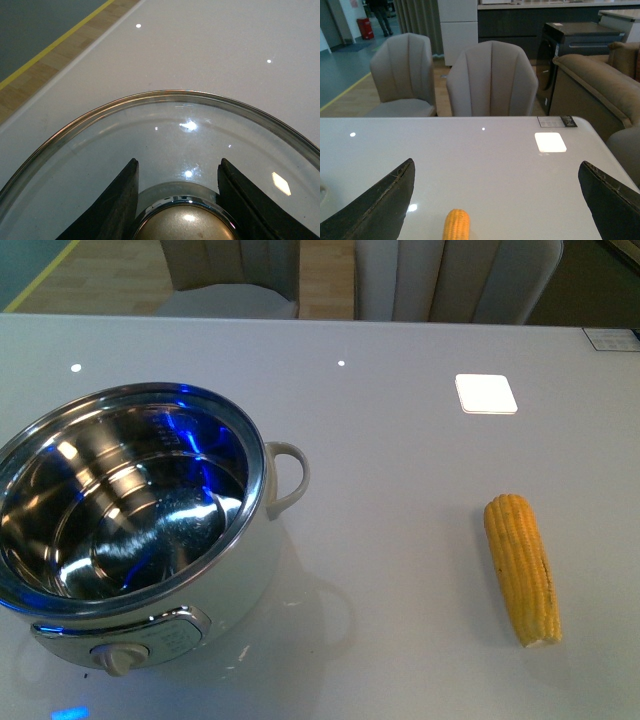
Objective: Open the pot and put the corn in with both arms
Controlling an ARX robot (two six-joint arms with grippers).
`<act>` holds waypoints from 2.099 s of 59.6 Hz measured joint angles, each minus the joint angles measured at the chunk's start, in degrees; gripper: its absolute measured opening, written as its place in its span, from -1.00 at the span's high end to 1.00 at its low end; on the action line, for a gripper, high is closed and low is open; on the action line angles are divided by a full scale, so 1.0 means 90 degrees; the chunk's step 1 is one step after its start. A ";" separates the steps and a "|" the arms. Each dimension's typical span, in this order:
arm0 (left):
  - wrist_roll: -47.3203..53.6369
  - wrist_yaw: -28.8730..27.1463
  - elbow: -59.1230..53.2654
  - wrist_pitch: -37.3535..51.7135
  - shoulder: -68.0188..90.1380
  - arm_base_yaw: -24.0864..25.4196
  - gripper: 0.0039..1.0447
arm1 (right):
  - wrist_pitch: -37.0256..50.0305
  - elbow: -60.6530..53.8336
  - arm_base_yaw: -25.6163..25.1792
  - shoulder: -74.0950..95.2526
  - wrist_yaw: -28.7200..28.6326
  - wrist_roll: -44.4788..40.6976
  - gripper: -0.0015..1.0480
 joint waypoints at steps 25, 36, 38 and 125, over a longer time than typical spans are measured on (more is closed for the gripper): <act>0.0000 0.0002 -0.0146 0.0260 0.0117 0.0000 -0.35 | 0.0000 0.0000 0.0000 0.0000 0.0000 0.0000 -0.83; -0.0206 0.0022 -0.0699 0.0272 -0.0787 -0.0005 -0.87 | 0.0000 0.0000 0.0000 0.0000 0.0000 0.0000 -0.83; -0.0274 0.0041 -0.0799 0.0270 -0.1010 -0.0005 -0.86 | 0.0000 0.0000 0.0000 0.0000 0.0000 0.0000 -0.83; -0.0641 -0.1081 -0.5408 -0.6105 -1.4270 -0.3631 0.94 | 0.0000 0.0000 0.0000 0.0000 -0.0002 0.0000 -0.83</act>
